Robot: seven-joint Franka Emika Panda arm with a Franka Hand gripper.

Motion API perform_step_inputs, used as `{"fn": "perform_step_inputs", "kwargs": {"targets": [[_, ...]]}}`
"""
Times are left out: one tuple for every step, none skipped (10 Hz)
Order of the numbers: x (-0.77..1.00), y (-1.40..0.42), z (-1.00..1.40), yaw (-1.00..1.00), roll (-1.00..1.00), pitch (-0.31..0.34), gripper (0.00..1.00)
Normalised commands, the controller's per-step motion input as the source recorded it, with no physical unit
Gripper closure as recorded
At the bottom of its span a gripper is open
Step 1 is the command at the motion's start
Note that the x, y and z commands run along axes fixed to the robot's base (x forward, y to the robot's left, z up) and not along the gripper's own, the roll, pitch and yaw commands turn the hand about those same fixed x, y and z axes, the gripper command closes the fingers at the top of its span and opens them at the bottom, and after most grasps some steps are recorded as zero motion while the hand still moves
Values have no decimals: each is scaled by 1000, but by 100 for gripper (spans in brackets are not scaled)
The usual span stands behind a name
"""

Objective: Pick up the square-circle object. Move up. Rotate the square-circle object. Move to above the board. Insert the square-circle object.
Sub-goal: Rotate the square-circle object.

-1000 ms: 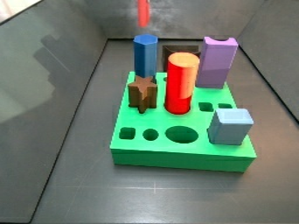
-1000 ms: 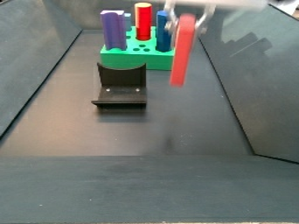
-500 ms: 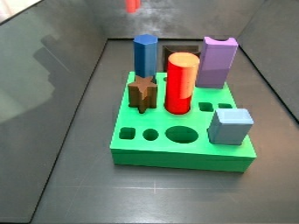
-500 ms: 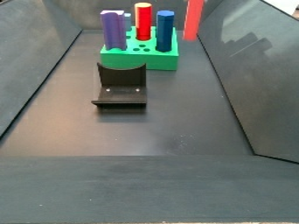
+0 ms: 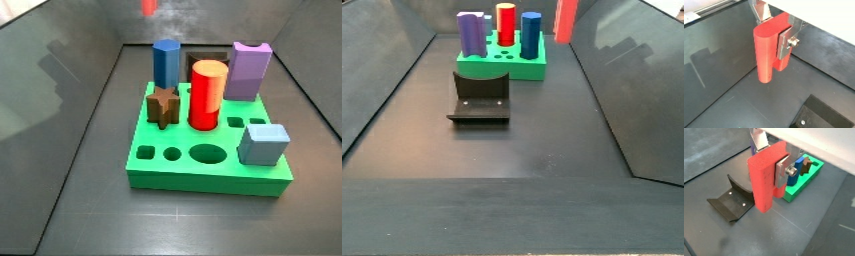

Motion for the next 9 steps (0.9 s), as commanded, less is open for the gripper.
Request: {"fn": "perform_step_inputs", "kwargs": {"targets": [[0,0,0,307,-8,100,100],[3,2,2,221,-7,96,100],[0,0,-1000,152,-206,91,100],[2,0,-1000,116,-205,86,100],[20,4,-1000,65,-174,22,100],[14,4,-1000,35,-137,-19,100],[11,4,-1000,24,-118,-49,100],[9,5,-1000,18,-105,-68,100],[9,6,-1000,15,-97,-73,100]]}}
